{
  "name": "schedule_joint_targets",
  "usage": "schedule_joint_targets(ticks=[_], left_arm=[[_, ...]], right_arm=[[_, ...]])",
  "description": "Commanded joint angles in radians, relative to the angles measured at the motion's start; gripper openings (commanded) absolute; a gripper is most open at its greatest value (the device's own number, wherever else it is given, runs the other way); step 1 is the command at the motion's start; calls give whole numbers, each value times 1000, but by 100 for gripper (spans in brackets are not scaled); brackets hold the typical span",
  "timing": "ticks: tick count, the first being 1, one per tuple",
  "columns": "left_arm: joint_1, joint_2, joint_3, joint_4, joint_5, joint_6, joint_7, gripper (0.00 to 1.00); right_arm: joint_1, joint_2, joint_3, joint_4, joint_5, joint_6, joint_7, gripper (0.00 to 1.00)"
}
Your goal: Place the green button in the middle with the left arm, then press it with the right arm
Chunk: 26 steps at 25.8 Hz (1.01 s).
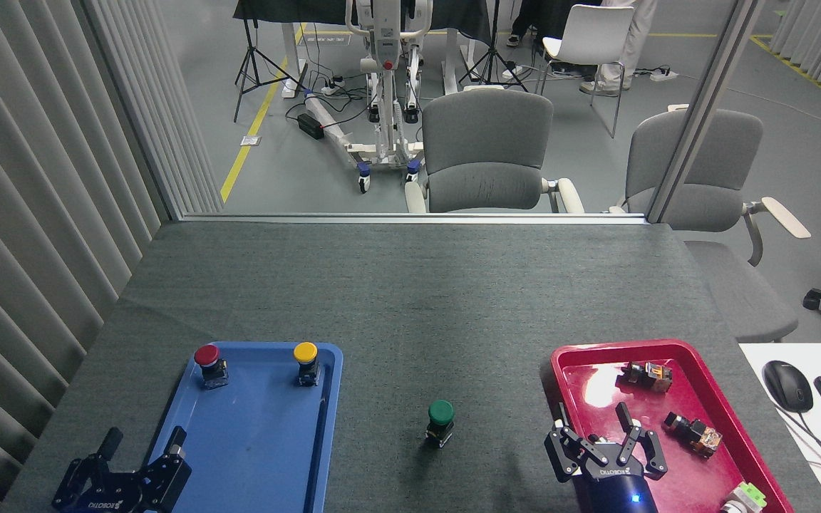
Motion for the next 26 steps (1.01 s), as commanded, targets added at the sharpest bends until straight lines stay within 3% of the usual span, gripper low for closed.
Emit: schedule_joint_targets(ticks=[1,10,17,26], left_arm=[[0,0,1,1,2,4,0,99],[-3,0,12,9,0,6,-8,99],[-2,-3,24,16,0,3,-8,99],[-3,-6,23,9,-84,0,-9,99]], right_arm=[[4,-22,15,-7,1,8,2,99],[19,-16,29,-43,5,11,8,99],[94,-16,26,-145,10,9,7,100],[167,-18,-34,-287,77,14,80,100]])
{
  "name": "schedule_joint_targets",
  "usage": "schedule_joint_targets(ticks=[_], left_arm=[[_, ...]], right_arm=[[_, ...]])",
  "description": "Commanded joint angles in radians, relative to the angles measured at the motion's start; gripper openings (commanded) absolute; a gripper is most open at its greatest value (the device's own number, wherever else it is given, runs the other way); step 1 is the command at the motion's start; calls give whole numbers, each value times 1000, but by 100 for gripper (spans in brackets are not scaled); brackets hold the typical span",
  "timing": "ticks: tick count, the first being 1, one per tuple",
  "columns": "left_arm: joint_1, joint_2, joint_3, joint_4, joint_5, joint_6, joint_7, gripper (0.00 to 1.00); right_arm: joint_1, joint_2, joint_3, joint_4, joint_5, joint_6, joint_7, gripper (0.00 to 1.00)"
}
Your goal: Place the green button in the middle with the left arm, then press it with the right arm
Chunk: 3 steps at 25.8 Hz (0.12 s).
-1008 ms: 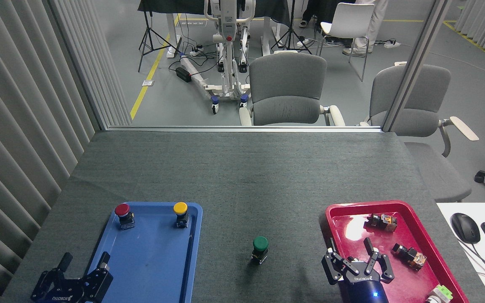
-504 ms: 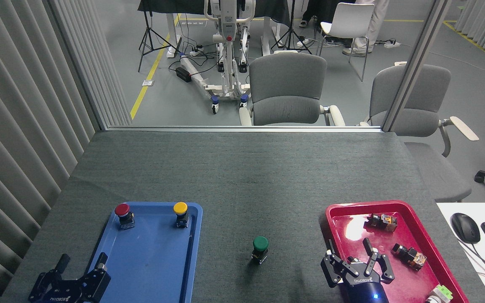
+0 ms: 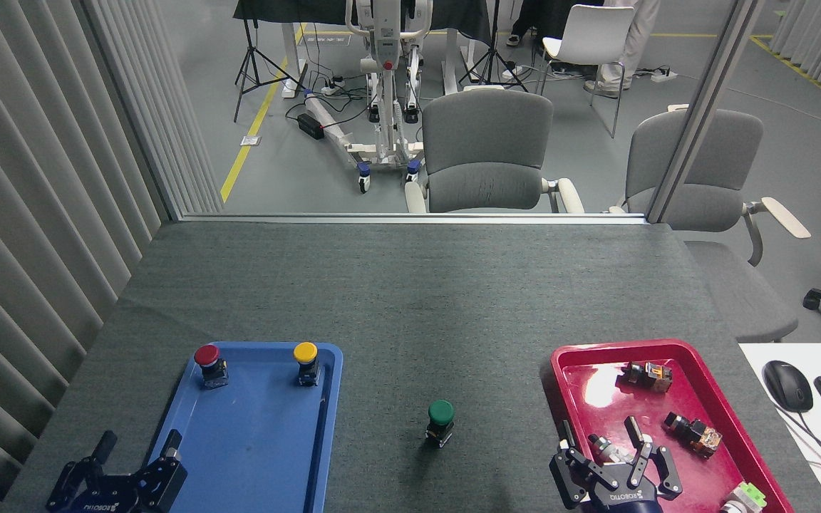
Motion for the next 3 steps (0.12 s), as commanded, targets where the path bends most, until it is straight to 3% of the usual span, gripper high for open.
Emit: schedule_joint_targets(ticks=[1,3], left_arm=[[1,0,-1,-2,-65,0,9,99],[1,0,1,5,-91,3,22,99]], right_arm=[[13,3,-30,-50,29,-2,66,100],[13,5,-35,-50,42,-2,81,100]])
